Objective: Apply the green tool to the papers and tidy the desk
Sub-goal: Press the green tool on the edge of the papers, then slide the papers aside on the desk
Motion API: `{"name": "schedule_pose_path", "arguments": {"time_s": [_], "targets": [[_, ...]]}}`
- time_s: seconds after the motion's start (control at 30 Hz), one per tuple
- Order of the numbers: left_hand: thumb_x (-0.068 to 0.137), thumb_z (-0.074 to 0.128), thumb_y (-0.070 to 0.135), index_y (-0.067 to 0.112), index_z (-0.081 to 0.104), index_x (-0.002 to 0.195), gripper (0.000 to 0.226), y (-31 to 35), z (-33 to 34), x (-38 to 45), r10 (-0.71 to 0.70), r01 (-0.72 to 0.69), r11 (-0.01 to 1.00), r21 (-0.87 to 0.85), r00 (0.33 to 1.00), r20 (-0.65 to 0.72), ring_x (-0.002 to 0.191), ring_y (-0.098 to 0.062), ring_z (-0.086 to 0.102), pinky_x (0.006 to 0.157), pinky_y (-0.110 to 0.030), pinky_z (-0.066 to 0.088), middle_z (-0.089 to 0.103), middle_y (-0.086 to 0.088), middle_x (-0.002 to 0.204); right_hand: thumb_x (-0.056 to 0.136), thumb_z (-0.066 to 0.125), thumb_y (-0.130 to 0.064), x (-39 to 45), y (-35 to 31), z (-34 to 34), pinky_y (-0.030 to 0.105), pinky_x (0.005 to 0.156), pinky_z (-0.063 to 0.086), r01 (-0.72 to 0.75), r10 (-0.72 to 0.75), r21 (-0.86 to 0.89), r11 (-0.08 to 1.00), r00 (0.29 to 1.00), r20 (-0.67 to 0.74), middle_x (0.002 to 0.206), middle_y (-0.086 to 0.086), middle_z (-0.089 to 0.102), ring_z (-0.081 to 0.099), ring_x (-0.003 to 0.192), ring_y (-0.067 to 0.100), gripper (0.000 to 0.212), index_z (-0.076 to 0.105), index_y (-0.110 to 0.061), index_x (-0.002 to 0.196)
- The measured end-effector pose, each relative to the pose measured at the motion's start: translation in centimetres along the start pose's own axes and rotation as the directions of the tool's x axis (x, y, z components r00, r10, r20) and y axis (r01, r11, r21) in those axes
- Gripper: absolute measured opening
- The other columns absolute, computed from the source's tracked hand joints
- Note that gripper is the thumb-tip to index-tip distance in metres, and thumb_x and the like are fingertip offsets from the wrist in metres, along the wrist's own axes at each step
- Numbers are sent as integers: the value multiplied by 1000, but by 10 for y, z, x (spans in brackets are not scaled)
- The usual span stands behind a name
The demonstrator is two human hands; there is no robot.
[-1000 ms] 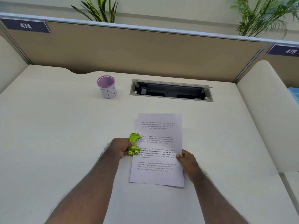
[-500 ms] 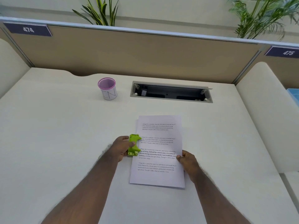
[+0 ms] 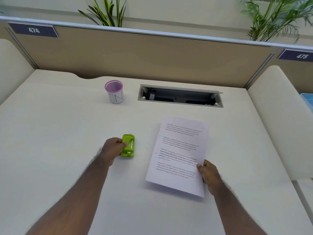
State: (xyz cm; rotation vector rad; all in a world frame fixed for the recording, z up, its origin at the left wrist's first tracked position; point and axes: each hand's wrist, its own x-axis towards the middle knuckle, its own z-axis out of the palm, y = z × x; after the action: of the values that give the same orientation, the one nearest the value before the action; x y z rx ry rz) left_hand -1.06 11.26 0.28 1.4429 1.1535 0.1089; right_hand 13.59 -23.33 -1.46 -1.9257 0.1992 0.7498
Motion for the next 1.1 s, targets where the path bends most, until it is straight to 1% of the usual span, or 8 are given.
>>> {"name": "schedule_pose_path", "arguments": {"time_s": [0.1, 0.27, 0.43, 0.6, 0.7, 0.77, 0.93, 1.1], "targets": [[85, 69, 14, 1, 68, 84, 14, -5, -8, 8, 58, -41, 988, 151, 992, -112, 80, -24, 58, 86, -51, 55, 63, -16, 83, 97, 50, -7, -1, 6, -12, 50, 89, 54, 2, -2, -11, 1000, 1000, -15, 110, 11, 72, 67, 101, 34, 20, 67, -15, 103], [83, 67, 25, 3, 66, 74, 25, -2, -14, 7, 137, -52, 911, 409, 974, -181, 74, -30, 59, 67, -34, 47, 62, -10, 72, 98, 49, -5, -5, 11, -19, 38, 76, 55, 9, -9, -9, 1000, 1000, -26, 106, 10, 73, 68, 88, 27, 22, 67, -18, 95], [82, 63, 21, 6, 69, 68, 22, 2, -16, 4, 91, 21, 866, 500, 976, -197, 84, -36, 67, 66, -29, 45, 63, -13, 70, 97, 49, -5, -8, 8, -22, 48, 87, 55, 20, -21, -19, 1000, 999, -27, 106, 10, 74, 69, 95, 31, 23, 68, -18, 96], [82, 59, 14, 17, 68, 115, 34, 19, -10, -12, 296, -119, 878, 464, 896, -330, 113, -37, 59, 92, -42, 50, 60, -15, 123, 98, 47, -6, -10, -1, -26, 55, 94, 50, -8, 7, -10, 1000, 999, -37, 105, 5, 74, 68, 99, 31, 26, 68, -21, 97], [85, 57, 12, 18, 71, 110, 29, 26, 21, -34, 417, -351, 860, 369, 902, -114, 98, -26, 67, 87, -35, 55, 68, -6, 116, 98, 48, -5, -11, -7, -32, 46, 87, 54, 15, -14, 25, 1000, 999, -39, 98, -1, 77, 71, 87, 23, 26, 70, -19, 101], [89, 59, 17, 14, 68, 117, 30, 27, 47, -48, 370, -383, 866, 322, 923, 102, 99, -22, 69, 92, -30, 52, 72, -6, 115, 97, 50, -5, -14, -14, -35, 38, 76, 56, 41, -39, 42, 998, 998, -49, 93, -4, 79, 73, 80, 16, 27, 71, -20, 100], [95, 56, 17, 7, 53, 136, 42, 29, 93, -65, 69, -78, 997, 5, 906, 418, 84, -25, 66, 84, -41, 57, 70, -12, 111, 97, 52, -6, -20, -29, -47, 33, 71, 56, 92, -88, 81, 992, 995, -50, 96, -2, 78, 73, 83, 18, 25, 71, -22, 101], [92, 46, -2, 10, 67, 115, 34, 47, 119, -66, 85, -55, 995, -78, 878, 471, 70, -15, 70, 65, -29, 61, 75, -11, 97, 97, 54, -7, -9, -39, -66, 34, 72, 56, 136, -131, 102, 985, 990, -53, 101, 4, 76, 71, 86, 22, 21, 68, -19, 108]]}}
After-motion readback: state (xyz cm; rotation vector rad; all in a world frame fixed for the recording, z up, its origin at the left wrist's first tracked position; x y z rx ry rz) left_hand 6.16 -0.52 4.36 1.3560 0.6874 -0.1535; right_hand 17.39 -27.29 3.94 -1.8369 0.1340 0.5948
